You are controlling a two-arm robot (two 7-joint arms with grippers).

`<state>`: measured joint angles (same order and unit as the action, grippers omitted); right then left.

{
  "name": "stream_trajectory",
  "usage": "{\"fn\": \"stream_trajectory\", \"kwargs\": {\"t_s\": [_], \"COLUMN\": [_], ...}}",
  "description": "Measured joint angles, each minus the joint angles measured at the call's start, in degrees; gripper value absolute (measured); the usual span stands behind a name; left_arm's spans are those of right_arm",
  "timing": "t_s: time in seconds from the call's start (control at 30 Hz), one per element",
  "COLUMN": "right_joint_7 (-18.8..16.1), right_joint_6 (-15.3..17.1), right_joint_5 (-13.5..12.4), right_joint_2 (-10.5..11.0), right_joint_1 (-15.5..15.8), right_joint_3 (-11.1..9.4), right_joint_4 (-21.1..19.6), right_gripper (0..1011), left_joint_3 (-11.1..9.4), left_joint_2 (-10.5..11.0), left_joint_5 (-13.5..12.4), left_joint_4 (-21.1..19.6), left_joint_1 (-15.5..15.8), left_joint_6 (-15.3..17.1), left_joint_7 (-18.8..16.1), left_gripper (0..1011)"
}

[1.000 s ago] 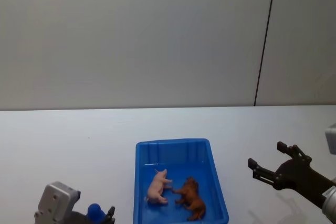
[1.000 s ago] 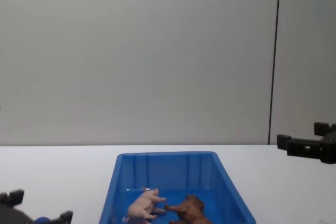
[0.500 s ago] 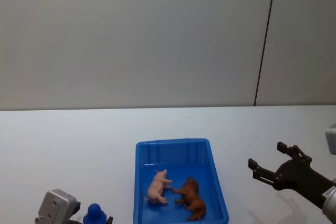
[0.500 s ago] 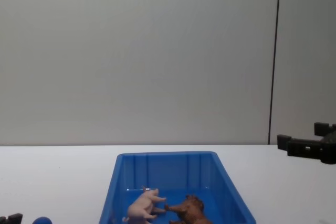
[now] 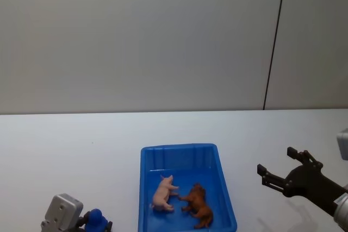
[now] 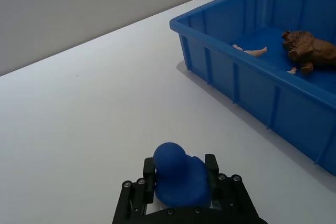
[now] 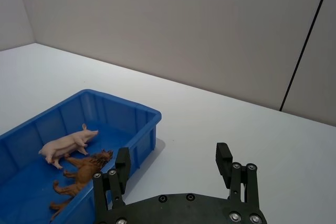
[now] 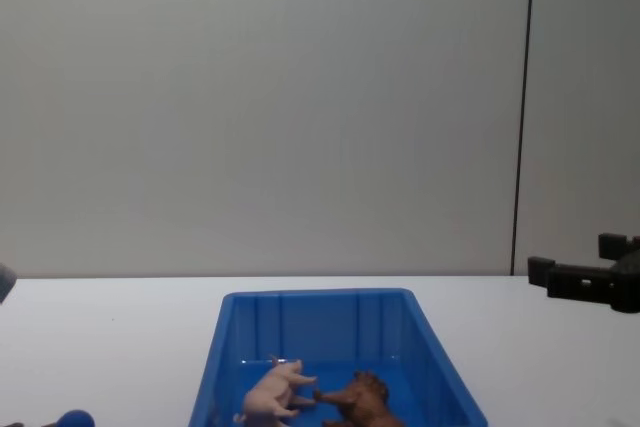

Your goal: Pick up the two dolls from the table and place them into the box.

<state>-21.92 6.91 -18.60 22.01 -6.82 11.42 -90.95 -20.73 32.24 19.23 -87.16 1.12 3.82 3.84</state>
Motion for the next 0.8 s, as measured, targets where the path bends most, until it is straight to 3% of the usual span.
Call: {"fn": "stream_trajectory", "kwargs": {"t_s": [0.4,0.8], "right_joint_7": [0.0,0.0], "right_joint_6": [0.0,0.0], "right_joint_5": [0.0,0.0], "right_joint_2": [0.0,0.0], "right_joint_1": [0.0,0.0], "right_joint_3": [0.0,0.0], "right_joint_4": [0.0,0.0], "right_gripper": [1001,1001], "left_joint_3": [0.5,1.5], "left_joint_2": [-0.7,-1.2], "left_joint_5": [-1.7,-4.4], "left_joint_4": [1.3,-1.1], "left_joint_1": [1.6,4.2], "left_joint_6": [0.8,0.1], "left_joint_7": [1.9,3.2], "left_gripper": [476,400]}}
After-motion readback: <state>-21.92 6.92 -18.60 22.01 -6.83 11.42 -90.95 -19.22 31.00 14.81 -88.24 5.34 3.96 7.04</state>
